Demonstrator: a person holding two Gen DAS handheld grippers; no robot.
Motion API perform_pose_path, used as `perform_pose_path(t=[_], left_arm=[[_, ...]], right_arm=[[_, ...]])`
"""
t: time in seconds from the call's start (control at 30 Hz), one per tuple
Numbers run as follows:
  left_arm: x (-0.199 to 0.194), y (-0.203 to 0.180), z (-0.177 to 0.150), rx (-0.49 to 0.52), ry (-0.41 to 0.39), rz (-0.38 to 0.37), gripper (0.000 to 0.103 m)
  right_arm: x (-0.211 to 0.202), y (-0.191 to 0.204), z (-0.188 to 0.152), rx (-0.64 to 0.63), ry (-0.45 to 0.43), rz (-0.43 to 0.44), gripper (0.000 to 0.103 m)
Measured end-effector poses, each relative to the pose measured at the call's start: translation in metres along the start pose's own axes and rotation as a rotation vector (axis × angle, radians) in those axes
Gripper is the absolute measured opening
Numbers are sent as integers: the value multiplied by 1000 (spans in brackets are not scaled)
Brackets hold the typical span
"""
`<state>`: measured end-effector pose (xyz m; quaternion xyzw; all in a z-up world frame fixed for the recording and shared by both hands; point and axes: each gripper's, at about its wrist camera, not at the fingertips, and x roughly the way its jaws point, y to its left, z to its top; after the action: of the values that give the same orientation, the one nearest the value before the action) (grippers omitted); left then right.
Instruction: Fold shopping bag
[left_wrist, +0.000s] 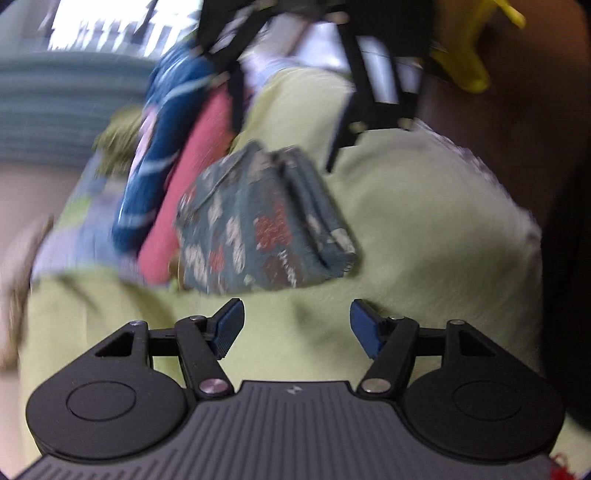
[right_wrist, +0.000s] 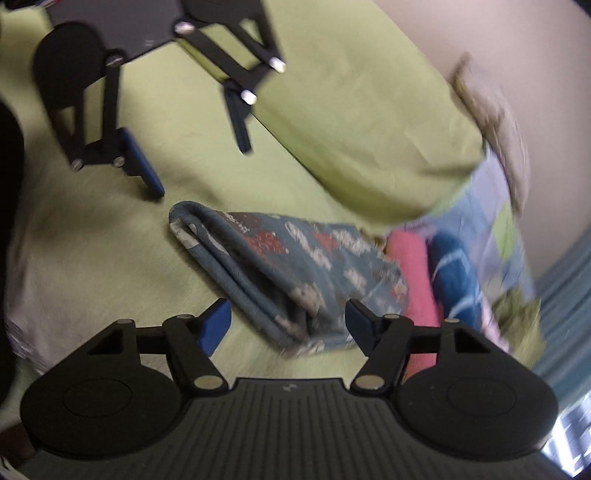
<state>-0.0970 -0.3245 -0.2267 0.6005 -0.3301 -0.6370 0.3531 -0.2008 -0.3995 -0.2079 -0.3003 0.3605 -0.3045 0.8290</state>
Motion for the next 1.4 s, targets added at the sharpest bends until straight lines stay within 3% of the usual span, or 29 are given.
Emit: perform_pose_path(t=[0.07,0.2,0.4,0.43,0.53,0.57,0.6,0.67,0.83,1.0,1.23,1.4], left_arm=[[6,-7,4,81,-47,14,68],[16,-12,3,145,-125,37,67],[30,-13,-1,129,-194,46,65],[32,-12,0,128,-200,37,65],[34,-5,4,121,-206,-11,56],[34,-3,5,108,-199,-46,45],[35,-2,6,93,-191,-86,27],[34,-1,6,54,-180,-121,23],[21,18,5,-139,-144,-241,23],[-5,27,-1,-321,-144,-393,23],[1,47,-14,-624,-93,-509,22],[4,54,-19,-722,-78,-529,21]], right_arm=[[5,4,-2,-45,-17,-7,64],[16,12,-7,-136,-52,-22,63],[32,23,-13,-272,-104,-44,50],[35,23,-14,-266,-104,-37,43],[50,16,10,-201,-82,7,23],[53,12,13,-175,-76,23,21],[56,9,16,-150,-70,38,20],[58,-1,20,-76,-59,83,17],[47,-27,22,107,-44,215,16],[20,-38,19,284,-37,402,16],[48,-80,-3,640,19,606,16],[67,-97,-18,823,66,750,16]])
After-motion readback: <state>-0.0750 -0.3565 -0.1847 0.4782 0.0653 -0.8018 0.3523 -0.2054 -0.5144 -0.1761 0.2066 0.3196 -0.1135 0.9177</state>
